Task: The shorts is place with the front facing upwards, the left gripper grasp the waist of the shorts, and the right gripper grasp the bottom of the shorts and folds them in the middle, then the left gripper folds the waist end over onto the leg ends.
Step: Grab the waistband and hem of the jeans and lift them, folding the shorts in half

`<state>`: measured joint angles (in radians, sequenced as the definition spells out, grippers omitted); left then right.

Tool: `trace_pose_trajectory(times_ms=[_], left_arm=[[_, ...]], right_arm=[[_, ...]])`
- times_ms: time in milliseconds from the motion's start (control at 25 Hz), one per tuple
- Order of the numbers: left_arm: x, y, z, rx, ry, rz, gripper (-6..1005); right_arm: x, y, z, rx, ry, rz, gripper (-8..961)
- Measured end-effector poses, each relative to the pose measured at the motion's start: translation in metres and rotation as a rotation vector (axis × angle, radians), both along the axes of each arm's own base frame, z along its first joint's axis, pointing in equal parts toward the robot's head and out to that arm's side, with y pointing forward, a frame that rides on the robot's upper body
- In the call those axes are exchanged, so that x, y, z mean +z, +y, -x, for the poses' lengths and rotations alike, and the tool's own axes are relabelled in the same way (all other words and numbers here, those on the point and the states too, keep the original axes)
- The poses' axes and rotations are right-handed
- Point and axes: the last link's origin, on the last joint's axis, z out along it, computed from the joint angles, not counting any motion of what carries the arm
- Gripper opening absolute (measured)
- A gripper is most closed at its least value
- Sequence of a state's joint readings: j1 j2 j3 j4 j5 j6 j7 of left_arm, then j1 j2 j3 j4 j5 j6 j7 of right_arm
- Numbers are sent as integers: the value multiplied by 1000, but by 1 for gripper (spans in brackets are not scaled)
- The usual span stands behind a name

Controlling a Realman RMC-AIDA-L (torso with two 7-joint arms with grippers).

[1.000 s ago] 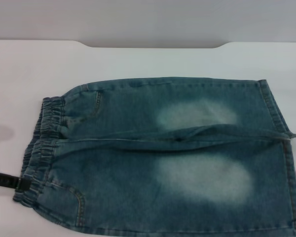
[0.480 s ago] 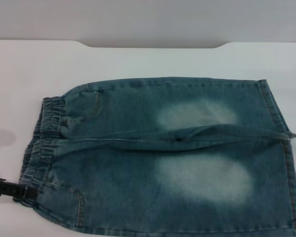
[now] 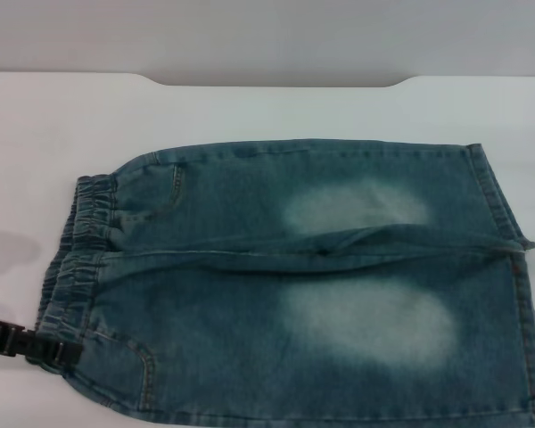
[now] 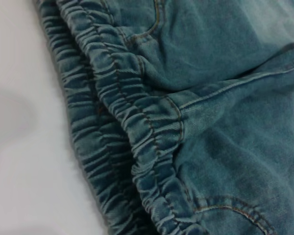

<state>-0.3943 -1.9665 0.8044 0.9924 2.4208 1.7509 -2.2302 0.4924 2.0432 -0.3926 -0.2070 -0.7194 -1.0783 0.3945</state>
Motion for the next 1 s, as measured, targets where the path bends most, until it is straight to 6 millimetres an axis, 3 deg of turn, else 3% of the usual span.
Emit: trace_pose_trajectory(times_ms=[760, 1000], left_arm=[[5, 2, -1, 5, 17, 23, 735], [5, 5, -2, 0, 46, 42, 533]], right_arm=[[3, 0, 0, -3, 5, -16, 435], [4, 0, -1, -7, 7, -24, 435]])
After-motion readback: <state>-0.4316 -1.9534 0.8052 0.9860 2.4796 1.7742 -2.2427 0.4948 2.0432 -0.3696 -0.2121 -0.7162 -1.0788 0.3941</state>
